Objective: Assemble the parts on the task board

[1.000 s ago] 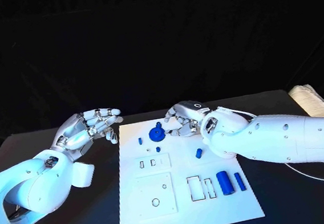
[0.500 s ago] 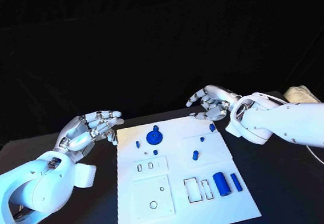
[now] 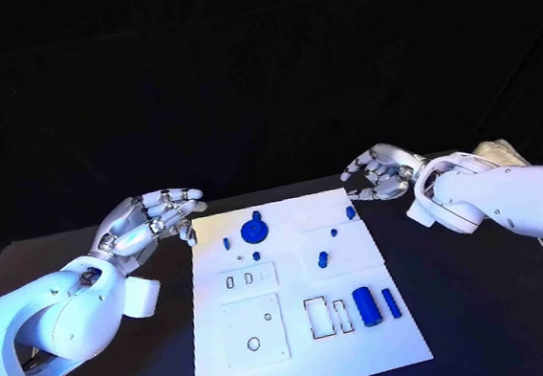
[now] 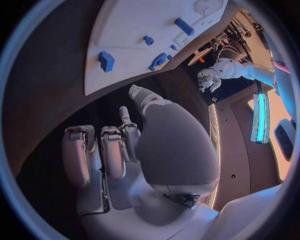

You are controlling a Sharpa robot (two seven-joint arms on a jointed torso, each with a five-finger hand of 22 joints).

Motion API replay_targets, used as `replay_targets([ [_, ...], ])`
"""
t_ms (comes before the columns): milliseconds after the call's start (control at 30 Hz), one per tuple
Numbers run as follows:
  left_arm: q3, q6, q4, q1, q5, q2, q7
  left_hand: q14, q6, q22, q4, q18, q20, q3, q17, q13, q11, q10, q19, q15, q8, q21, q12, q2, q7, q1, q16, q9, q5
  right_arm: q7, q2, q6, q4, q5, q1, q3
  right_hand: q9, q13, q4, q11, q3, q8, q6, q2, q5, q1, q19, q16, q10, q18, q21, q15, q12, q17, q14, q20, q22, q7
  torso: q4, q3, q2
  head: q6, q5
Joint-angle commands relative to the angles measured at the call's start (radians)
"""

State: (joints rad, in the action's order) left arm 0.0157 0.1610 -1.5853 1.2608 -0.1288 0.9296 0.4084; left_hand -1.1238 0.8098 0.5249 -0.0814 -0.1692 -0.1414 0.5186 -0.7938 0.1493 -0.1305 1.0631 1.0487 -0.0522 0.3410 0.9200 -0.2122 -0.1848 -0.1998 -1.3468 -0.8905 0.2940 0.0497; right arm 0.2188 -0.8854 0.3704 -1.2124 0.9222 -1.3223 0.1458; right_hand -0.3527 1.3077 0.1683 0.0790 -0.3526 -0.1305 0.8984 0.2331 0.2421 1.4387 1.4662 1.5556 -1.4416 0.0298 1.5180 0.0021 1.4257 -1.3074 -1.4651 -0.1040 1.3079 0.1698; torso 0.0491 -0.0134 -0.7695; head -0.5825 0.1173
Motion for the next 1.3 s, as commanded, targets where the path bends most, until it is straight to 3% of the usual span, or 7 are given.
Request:
replay_targets([
  [33,0.0,-0.025,0.001,-0.001,-0.004,-0.002,0.014,0.004,-0.002,0.001,0.003,-0.015,-0.001,-0.005,0.001,0.002,0.002,-0.002,-0.009,0.001,0.005,0.007,-0.005,0.009,0.0,-0.001,-0.004,0.001,0.0,0.029,-0.005,-0.06,0.008,0.01,0.011,0.001,0.002,0.133,-0.006,0.004,-0.003,0.007,-0.007,0.006,-0.002,0.006,0.076,0.004,0.007,-0.013,0.0,0.004,-0.005,-0.238,-0.099,-0.004,0.21,-0.001,0.0005,0.0013,-0.002,-0.004,0.0],
  [133,0.0,-0.025,0.003,-0.001,-0.004,-0.001,0.014,0.004,-0.002,0.002,0.003,-0.015,-0.001,-0.006,0.001,0.002,0.002,-0.001,-0.01,0.001,0.006,0.007,-0.007,0.008,0.001,-0.002,-0.005,0.002,0.0,0.028,-0.008,-0.069,0.014,0.031,0.023,0.001,0.002,0.132,-0.01,0.004,-0.006,0.008,-0.009,0.008,0.002,0.009,0.076,0.004,0.007,-0.013,0.0,0.005,-0.006,-0.237,-0.099,-0.004,0.21,-0.001,-0.002,0.0015,-0.003,-0.009,-0.004],
  [300,0.0,-0.026,0.005,-0.002,-0.004,-0.001,0.014,0.004,-0.002,0.002,0.003,-0.015,-0.001,-0.006,0.001,0.002,0.002,-0.001,-0.01,0.001,0.006,0.007,-0.007,0.008,0.001,-0.002,-0.005,0.002,0.0,0.026,-0.007,-0.073,0.023,0.048,0.033,0.002,0.004,0.132,-0.019,0.004,-0.018,0.009,-0.008,0.009,0.019,0.014,0.075,0.004,0.008,-0.013,-0.001,0.005,-0.006,-0.237,-0.099,-0.004,0.21,0.0,-0.0002,0.0012,-0.004,-0.011,-0.003],
  [667,0.0,-0.028,0.007,-0.002,-0.004,0.0,0.013,0.004,-0.002,0.002,0.003,-0.015,-0.001,-0.006,0.001,0.002,0.002,-0.001,-0.01,0.001,0.006,0.007,-0.007,0.008,0.001,-0.002,-0.005,0.002,0.0,0.021,0.0,-0.069,0.04,0.061,0.041,0.002,0.005,0.132,-0.021,0.004,-0.02,0.009,-0.008,0.009,0.022,0.014,0.075,0.003,0.008,-0.013,-0.001,0.005,-0.006,-0.236,-0.099,-0.004,0.209,0.0,0.0021,0.0001,-0.003,-0.02,-0.001],
  [967,0.0,-0.027,0.006,-0.002,-0.004,0.003,0.012,0.004,-0.002,0.002,0.003,-0.015,-0.001,-0.006,0.001,0.002,0.002,-0.001,-0.01,0.001,0.006,0.007,-0.007,0.008,0.001,-0.002,-0.005,0.002,0.0,0.019,0.007,-0.071,0.044,0.063,0.051,0.002,0.005,0.134,-0.02,0.005,-0.022,0.009,-0.006,0.009,0.025,0.011,0.075,0.004,0.005,-0.013,0.0,0.005,-0.003,-0.237,-0.099,-0.004,0.21,0.0,-0.0005,-0.0008,-0.003,-0.027,-0.007],
  [1067,0.0,-0.027,0.006,-0.002,-0.004,0.004,0.012,0.004,-0.002,0.002,0.003,-0.015,-0.001,-0.006,0.001,0.002,0.002,-0.001,-0.01,0.001,0.006,0.007,-0.007,0.008,0.001,-0.002,-0.005,0.002,0.0,0.019,0.01,-0.07,0.044,0.063,0.053,0.002,0.005,0.135,-0.02,0.004,-0.025,0.007,-0.002,0.008,0.026,0.008,0.076,0.004,0.005,-0.013,0.0,0.005,-0.003,-0.236,-0.099,-0.005,0.21,0.0,-0.0005,0.0009,-0.003,-0.027,-0.005],
  [1300,0.0,-0.027,0.007,-0.002,-0.004,0.004,0.011,0.004,-0.002,0.002,0.003,-0.015,-0.001,-0.006,0.001,0.002,0.002,-0.001,-0.01,0.001,0.006,0.007,-0.007,0.008,0.001,-0.002,-0.005,0.002,0.0,0.009,0.019,-0.062,0.049,0.067,0.055,0.002,0.004,0.14,-0.023,0.003,-0.044,0.002,0.01,-0.002,0.028,0.005,0.077,0.005,-0.002,-0.014,0.002,0.004,0.004,-0.239,-0.099,-0.004,0.212,-0.001,0.0009,0.0002,-0.003,-0.028,-0.005],
])
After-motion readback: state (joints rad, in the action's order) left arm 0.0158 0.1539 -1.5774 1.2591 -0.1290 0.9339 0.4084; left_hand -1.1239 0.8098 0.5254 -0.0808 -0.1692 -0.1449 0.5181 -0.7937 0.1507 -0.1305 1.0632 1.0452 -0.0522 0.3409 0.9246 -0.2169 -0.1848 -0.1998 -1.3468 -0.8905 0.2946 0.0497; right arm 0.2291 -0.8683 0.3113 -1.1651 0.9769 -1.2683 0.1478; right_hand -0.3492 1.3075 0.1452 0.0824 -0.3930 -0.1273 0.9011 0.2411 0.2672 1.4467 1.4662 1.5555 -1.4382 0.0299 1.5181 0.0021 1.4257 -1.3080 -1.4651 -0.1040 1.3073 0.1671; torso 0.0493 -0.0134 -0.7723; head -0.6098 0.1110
